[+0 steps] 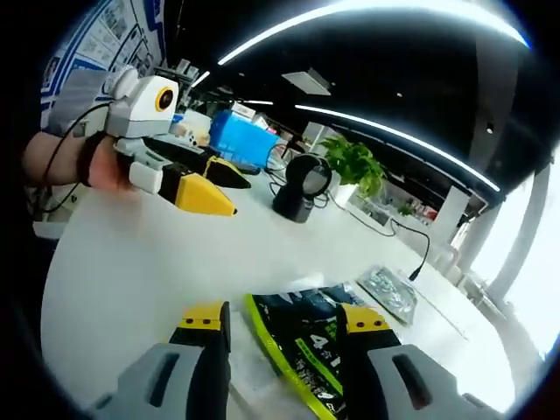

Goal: Clip sheet goods on table flip sheet goods clip sheet goods scan sheet goods put sheet goods back to table

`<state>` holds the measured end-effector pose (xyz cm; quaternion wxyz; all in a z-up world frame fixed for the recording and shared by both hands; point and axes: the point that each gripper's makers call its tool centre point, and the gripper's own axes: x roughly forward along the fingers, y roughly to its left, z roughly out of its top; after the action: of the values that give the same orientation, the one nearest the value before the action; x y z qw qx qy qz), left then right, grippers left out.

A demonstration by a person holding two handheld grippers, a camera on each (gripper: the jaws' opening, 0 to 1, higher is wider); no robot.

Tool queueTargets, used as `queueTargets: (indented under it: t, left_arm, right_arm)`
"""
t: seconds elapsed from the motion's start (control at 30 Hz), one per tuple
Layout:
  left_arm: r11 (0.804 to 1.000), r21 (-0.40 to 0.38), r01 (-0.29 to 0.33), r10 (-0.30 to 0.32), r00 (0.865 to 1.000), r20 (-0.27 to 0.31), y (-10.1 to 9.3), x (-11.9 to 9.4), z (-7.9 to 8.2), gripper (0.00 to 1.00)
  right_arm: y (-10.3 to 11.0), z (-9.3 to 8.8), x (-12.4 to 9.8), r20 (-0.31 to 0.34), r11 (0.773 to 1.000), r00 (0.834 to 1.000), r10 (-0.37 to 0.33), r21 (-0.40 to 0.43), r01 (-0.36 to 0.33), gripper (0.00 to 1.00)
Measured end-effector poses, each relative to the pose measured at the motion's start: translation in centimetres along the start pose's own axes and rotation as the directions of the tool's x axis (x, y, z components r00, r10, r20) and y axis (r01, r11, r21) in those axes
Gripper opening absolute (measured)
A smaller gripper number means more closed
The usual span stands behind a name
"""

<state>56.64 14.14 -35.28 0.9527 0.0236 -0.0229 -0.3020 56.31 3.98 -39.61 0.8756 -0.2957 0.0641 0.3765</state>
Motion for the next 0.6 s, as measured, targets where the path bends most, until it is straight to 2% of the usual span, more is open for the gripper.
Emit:
queueTargets:
  t: [0.13,0.3,0.37,0.6]
  left_arm:
    - [1.0,-0.001,-0.003,0.003,1.0,0.001,0.1,0.0,0.0,0.31]
    - [1.0,0.003,-0.003,0.003,1.0,-0.001,0.0,0.0,0.0,0.31]
    - [1.0,0.001,-0.005,0.005,1.0,0.001,0.0,-0.1,0.0,0.31]
    - [1.0,0.003,-0.003,0.003,1.0,0.0,-0.1,-0.1,0.0,0.31]
  right_arm:
    - [0.2,0.0,0.2,0.003,0.999,1.0,0.004,0.031,-0.005,0.37]
    - [1.1,-0.1,0.7,0.006,0.996,1.0,0.028,0.083,-0.029,0.23]
    - [1.9,-0.2,0.7,0.006,0.989,0.999,0.049,0.141,-0.049,0.16]
    - [2.1,-0.2,0.6,0.016,0.985,0.999,0.028,0.168,-0.031,0.09]
